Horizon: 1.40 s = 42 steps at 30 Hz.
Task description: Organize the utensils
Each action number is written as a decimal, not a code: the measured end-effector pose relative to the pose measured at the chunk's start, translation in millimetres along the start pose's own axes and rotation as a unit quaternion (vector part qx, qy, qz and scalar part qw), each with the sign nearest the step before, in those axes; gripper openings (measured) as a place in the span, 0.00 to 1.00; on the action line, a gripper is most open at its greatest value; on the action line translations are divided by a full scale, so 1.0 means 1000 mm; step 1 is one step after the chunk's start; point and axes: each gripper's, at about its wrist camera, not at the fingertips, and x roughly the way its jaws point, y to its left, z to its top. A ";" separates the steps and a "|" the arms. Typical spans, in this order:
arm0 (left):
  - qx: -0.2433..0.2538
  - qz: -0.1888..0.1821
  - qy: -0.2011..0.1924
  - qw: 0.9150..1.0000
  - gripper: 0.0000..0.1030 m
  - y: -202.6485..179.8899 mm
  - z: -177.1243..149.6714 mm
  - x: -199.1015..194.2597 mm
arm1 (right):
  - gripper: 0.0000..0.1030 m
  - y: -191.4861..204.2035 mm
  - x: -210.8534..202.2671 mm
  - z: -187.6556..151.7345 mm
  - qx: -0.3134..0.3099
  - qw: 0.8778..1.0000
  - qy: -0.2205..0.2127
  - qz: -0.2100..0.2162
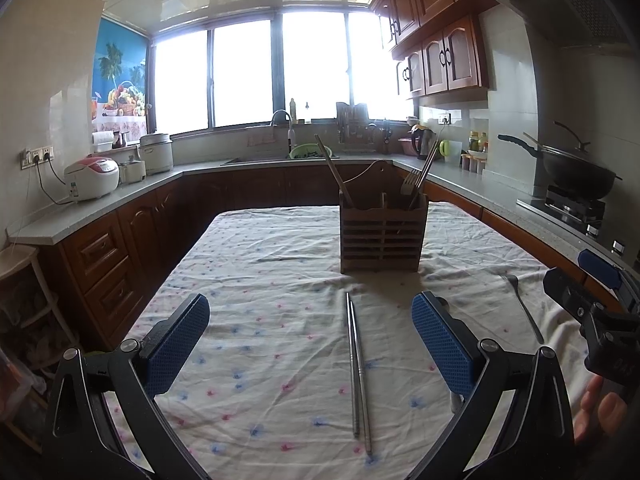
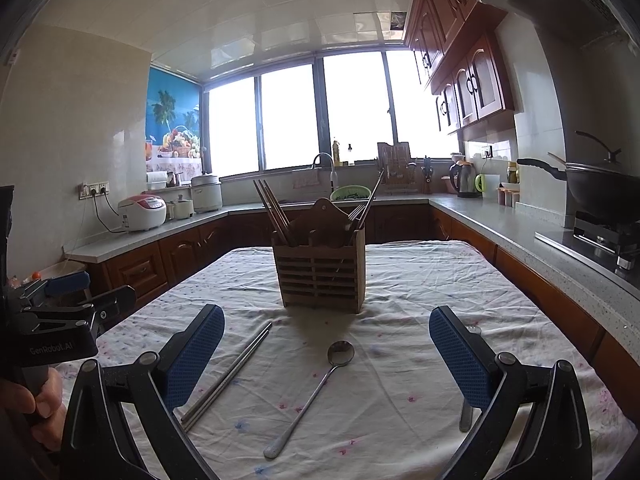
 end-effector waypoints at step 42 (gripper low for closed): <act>0.006 -0.010 0.008 1.000 1.00 -0.004 0.003 0.007 | 1.00 -0.008 0.001 0.001 0.007 1.000 0.000 -0.001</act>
